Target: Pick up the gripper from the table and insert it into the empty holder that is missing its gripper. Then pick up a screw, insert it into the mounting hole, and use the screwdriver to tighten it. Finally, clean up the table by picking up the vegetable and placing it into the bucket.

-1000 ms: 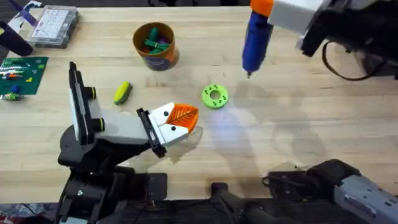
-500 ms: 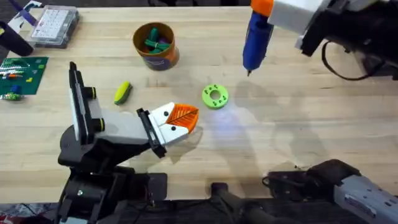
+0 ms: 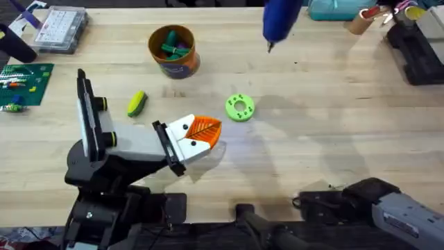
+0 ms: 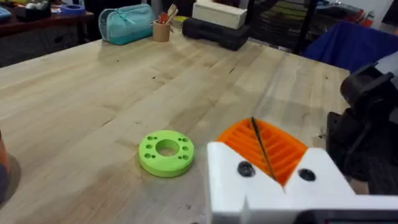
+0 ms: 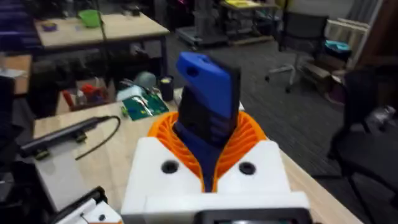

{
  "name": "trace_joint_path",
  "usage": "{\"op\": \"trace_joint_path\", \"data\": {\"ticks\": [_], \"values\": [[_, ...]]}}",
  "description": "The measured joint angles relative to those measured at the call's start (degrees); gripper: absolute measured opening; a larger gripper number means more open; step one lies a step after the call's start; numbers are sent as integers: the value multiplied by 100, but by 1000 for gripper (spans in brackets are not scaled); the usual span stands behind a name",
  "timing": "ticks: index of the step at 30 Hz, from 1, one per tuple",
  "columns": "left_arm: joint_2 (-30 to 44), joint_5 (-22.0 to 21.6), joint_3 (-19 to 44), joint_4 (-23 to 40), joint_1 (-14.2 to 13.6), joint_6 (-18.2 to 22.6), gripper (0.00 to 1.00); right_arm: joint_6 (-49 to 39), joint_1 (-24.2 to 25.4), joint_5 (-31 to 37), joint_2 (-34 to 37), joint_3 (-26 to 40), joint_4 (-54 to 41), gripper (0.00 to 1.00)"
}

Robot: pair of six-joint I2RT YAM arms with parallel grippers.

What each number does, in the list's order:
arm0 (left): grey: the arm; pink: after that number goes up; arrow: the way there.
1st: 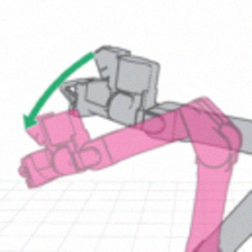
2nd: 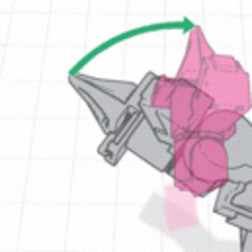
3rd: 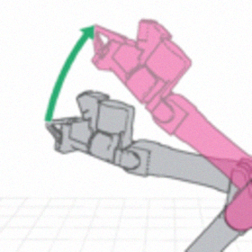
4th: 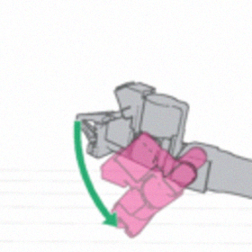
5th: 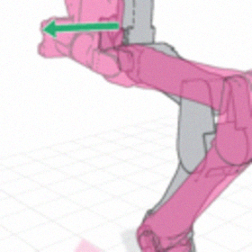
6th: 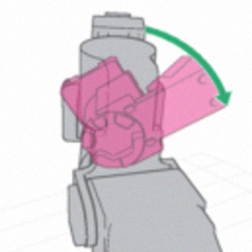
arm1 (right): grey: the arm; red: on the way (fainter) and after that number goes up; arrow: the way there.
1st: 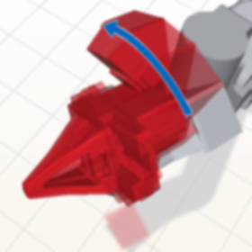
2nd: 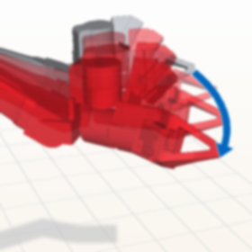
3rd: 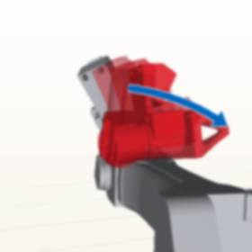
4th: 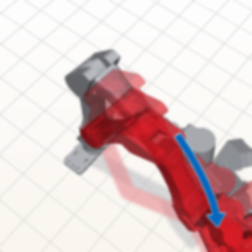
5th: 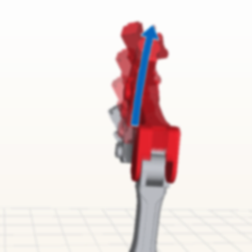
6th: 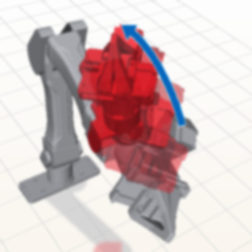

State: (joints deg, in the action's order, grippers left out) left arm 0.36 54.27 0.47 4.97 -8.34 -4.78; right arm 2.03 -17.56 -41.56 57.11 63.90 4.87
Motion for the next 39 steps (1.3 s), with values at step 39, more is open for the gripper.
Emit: {"op": "trace_joint_path", "data": {"ticks": [39], "values": [[0, 1, 0, 1, 0, 0, 18, 1042, -2155, -1047, 1323, 1106, 1737, 50]]}}
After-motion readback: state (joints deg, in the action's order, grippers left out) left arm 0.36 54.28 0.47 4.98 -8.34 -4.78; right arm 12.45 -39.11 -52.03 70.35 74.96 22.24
